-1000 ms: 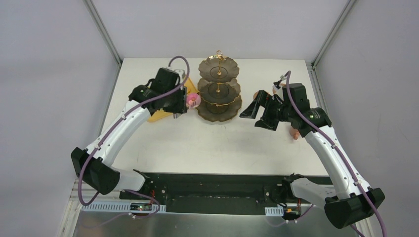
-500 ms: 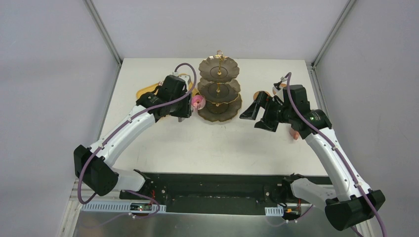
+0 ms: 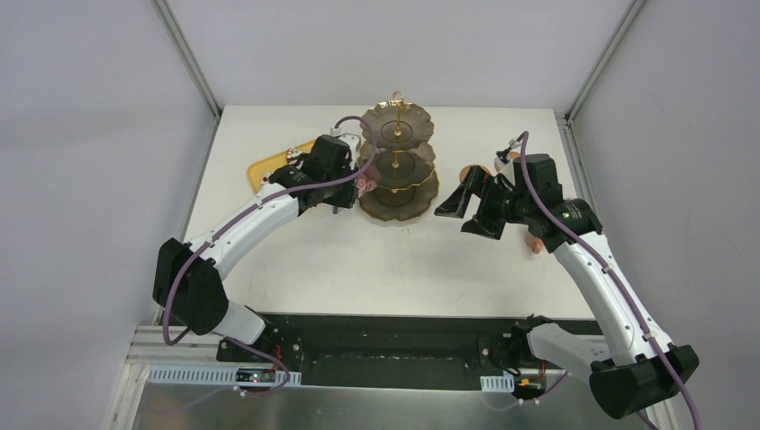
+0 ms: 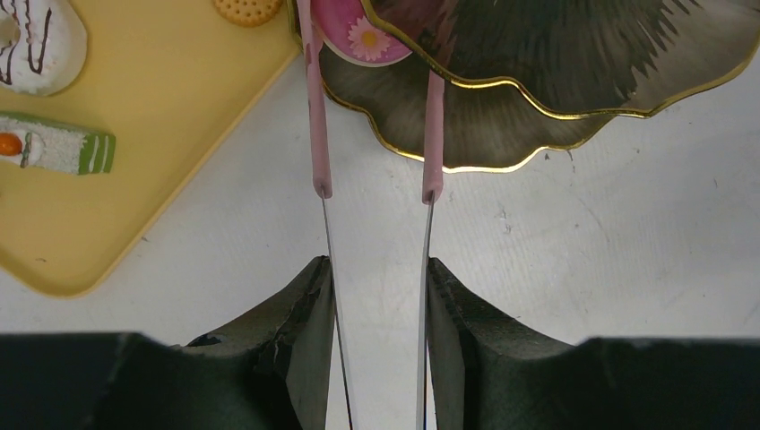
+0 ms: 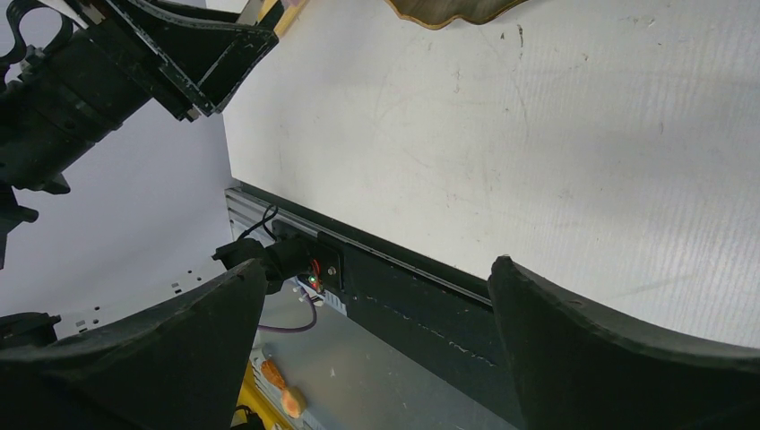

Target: Serve the afternoon tea

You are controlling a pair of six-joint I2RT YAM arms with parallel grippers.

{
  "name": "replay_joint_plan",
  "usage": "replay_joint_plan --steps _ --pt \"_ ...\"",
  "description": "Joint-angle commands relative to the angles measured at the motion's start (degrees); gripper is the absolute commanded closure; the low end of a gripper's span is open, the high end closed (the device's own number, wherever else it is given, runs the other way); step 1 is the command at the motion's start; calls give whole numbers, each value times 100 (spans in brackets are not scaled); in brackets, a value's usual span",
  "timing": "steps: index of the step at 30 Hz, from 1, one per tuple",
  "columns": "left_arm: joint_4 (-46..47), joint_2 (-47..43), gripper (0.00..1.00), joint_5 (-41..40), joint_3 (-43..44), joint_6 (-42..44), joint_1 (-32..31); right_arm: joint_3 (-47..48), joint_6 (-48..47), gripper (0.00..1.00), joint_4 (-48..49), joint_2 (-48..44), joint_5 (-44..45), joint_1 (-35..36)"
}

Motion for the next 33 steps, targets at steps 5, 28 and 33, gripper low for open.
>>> replay_joint_plan --steps 5,28,33 --pt "709 510 74 -115 226 416 6 70 20 1 -39 -167 18 -29" --pt "659 882 59 -178 575 375 6 18 -2 1 -68 -222 80 -32" --pt "579 939 57 -142 673 374 15 13 -2 1 -61 -222 72 -32"
